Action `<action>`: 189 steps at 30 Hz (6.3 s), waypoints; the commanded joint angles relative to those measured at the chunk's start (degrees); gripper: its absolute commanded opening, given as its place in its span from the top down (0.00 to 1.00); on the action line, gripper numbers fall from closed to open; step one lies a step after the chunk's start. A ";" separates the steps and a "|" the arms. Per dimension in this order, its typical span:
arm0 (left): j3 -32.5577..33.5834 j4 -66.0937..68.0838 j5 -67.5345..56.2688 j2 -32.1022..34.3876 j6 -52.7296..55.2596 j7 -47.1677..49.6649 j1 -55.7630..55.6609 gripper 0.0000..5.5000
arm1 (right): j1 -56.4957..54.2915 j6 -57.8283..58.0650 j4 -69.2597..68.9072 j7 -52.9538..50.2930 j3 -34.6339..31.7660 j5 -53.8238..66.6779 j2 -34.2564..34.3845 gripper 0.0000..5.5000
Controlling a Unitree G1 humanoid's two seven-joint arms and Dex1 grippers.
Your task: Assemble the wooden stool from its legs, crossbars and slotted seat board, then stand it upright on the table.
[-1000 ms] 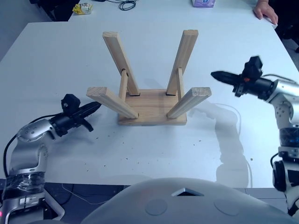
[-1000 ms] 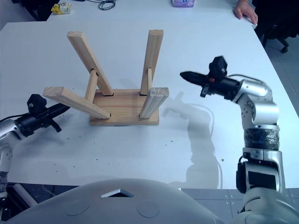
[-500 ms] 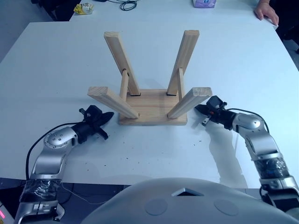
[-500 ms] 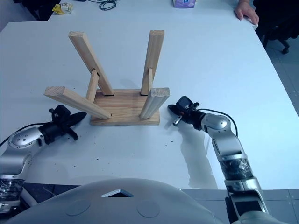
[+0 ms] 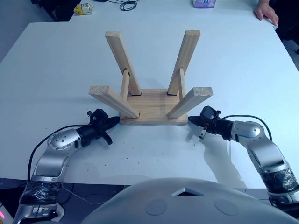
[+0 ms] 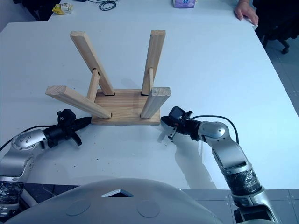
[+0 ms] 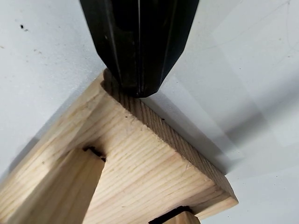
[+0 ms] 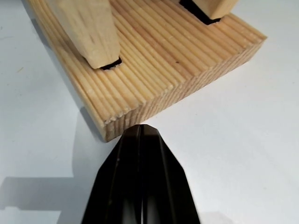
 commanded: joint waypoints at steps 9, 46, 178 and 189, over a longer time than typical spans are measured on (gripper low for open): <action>-1.88 2.51 1.12 2.37 1.32 -3.03 1.95 1.00 | -0.18 0.22 0.98 0.02 0.56 0.23 -0.74 1.00; 14.19 -30.68 -31.27 4.02 18.06 -8.48 11.01 1.00 | 5.16 10.10 -21.48 16.10 -13.00 27.48 -13.22 1.00; 8.76 -27.67 -96.37 -13.27 10.78 45.89 -13.38 0.76 | -15.50 13.18 -9.43 -44.41 -20.42 105.62 6.48 0.73; 7.01 -24.40 -86.70 -26.01 -2.35 64.34 -14.57 0.76 | -16.97 -1.41 -12.23 -78.23 -18.59 105.60 21.70 0.74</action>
